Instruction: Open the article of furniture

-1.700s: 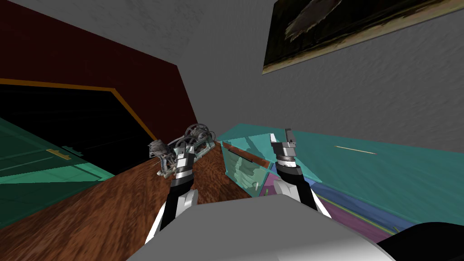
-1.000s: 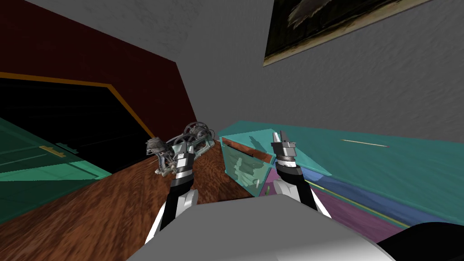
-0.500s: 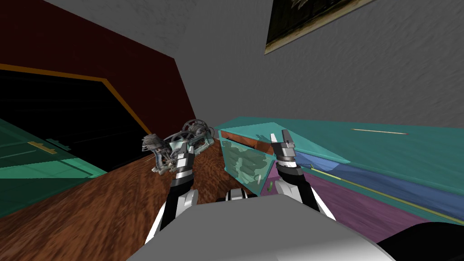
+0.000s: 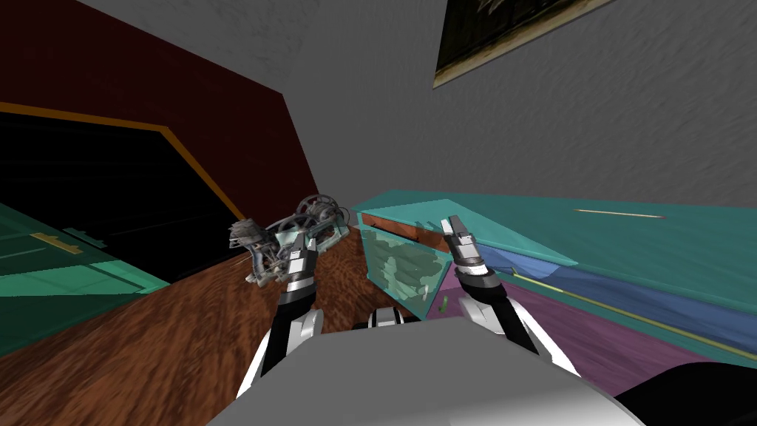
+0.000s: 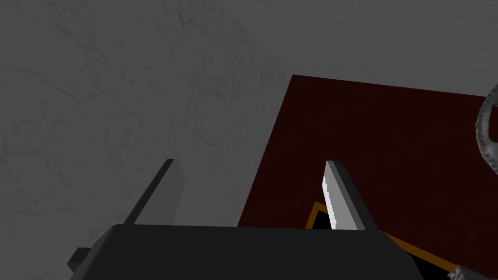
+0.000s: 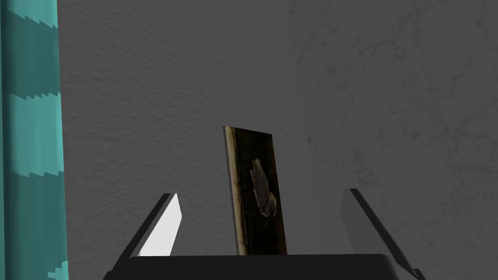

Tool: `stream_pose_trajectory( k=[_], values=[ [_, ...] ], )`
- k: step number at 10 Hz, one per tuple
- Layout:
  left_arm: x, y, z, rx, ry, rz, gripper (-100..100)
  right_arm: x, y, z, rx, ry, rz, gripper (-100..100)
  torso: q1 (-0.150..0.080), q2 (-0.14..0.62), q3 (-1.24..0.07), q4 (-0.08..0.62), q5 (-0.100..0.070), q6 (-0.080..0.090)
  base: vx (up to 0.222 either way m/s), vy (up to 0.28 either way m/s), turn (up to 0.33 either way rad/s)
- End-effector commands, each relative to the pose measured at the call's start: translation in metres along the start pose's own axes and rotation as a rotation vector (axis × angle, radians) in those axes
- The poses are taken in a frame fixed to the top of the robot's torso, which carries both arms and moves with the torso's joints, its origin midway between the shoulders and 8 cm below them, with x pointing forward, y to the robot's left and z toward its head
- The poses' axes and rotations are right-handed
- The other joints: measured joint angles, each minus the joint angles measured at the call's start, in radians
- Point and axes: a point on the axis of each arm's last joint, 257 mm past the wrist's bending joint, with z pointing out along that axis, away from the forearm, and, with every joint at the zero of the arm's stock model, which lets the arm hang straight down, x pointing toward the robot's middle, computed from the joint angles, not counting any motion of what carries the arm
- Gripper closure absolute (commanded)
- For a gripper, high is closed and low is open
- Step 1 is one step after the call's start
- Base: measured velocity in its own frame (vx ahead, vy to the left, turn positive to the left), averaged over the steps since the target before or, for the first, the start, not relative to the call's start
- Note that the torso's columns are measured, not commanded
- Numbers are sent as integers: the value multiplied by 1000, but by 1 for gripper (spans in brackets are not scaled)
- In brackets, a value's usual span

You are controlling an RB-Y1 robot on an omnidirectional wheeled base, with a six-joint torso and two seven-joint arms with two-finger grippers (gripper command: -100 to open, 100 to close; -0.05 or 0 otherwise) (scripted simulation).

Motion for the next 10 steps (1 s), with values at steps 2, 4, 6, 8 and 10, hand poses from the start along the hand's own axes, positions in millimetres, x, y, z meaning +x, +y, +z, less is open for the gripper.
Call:
stream_pose_trajectory(
  k=[2,4,6,8,10],
  values=[
    [0,0,0,0,0,0,0,12,-7,-10,-14,144,-261,-100,1,0,0,0,0,0,19,63,-26],
    [0,0,0,0,0,0,0,17,-13,-16,-30,226,-409,-100,0,1,0,0,0,0,10,62,-29],
    [0,0,0,0,0,0,0,23,-21,-23,-51,308,-552,-100,0,0,0,0,0,0,11,63,-29],
    [0,0,0,0,0,0,0,27,-29,-31,-77,387,-687,-100,0,0,0,0,0,0,20,55,-28],
    [0,0,0,0,0,0,0,30,-37,-38,-106,460,-811,-100,0,0,0,0,0,0,15,54,-27]
  ],
)
